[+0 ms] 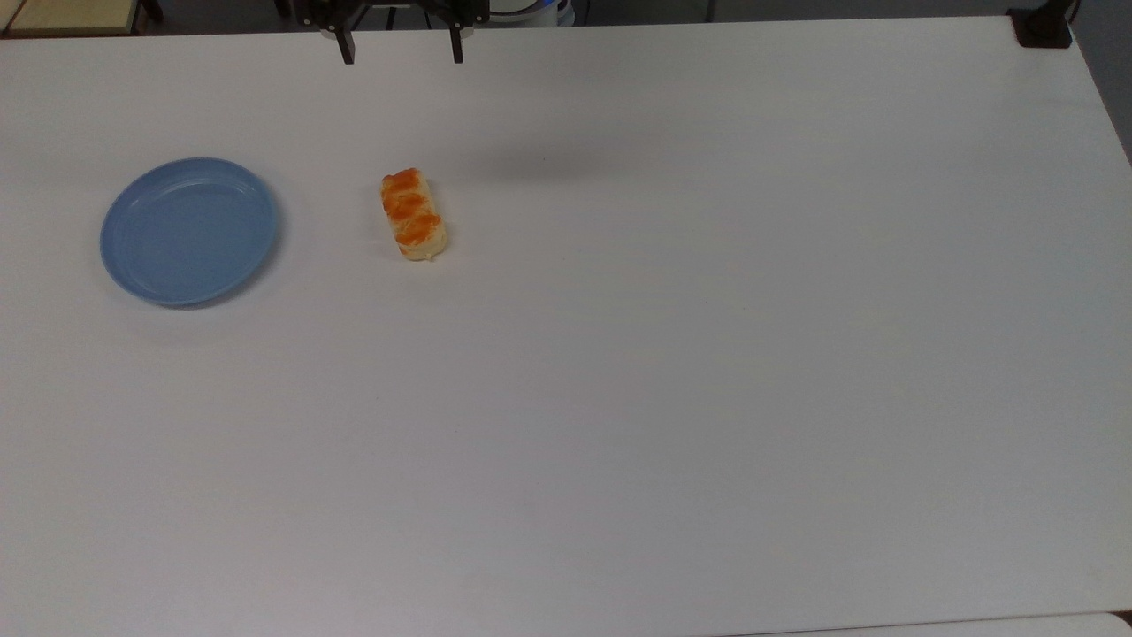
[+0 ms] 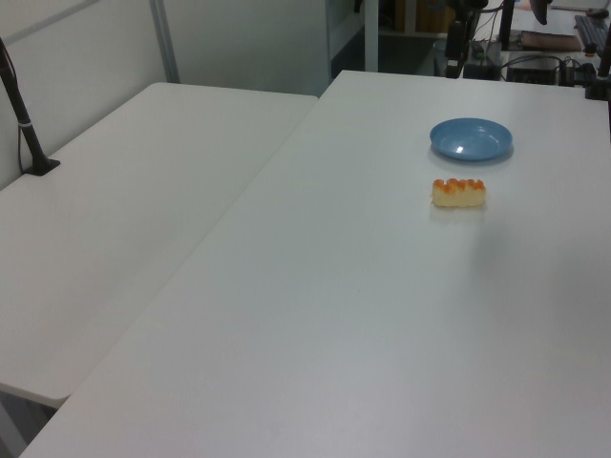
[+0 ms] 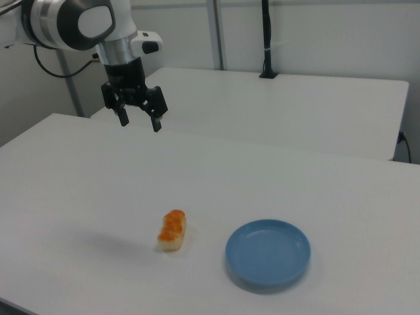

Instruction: Put the bread on a plate

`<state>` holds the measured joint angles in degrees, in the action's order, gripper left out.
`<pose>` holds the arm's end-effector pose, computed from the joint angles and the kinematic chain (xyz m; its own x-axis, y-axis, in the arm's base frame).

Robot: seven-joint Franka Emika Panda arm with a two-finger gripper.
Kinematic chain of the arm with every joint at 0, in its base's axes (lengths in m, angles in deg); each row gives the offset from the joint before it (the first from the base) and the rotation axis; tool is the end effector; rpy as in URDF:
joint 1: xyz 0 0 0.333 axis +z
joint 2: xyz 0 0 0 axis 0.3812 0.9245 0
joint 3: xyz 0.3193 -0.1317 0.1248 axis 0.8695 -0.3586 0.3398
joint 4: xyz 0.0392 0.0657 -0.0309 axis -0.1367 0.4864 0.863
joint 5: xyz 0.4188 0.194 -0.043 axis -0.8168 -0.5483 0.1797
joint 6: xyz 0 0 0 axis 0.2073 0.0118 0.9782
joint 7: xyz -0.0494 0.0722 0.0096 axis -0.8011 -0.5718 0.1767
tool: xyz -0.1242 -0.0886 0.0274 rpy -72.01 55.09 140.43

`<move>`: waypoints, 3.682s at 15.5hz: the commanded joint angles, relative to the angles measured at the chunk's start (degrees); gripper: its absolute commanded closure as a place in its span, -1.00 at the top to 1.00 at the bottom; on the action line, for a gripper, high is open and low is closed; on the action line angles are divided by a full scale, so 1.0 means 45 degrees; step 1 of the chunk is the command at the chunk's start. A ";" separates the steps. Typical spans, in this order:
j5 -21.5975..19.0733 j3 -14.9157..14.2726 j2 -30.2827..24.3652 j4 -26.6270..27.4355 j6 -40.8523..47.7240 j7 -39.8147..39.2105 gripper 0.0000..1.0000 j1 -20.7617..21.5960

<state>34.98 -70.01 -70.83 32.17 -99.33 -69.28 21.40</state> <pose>0.6337 -0.0500 0.5971 0.9979 0.0363 0.0538 0.0358 -0.9993 0.0092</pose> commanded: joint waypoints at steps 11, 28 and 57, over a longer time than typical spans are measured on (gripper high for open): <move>0.0087 -0.0212 -0.0081 0.0021 0.0286 0.0134 1.00 -0.0010; 0.0341 -0.1128 0.0231 0.2752 -0.1759 -0.2557 1.00 0.0048; 0.1748 -0.2318 0.2732 0.3949 -0.5397 -0.4141 -0.49 0.0342</move>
<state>42.54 -76.64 -56.78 51.73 -123.00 -84.20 23.63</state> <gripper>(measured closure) 0.705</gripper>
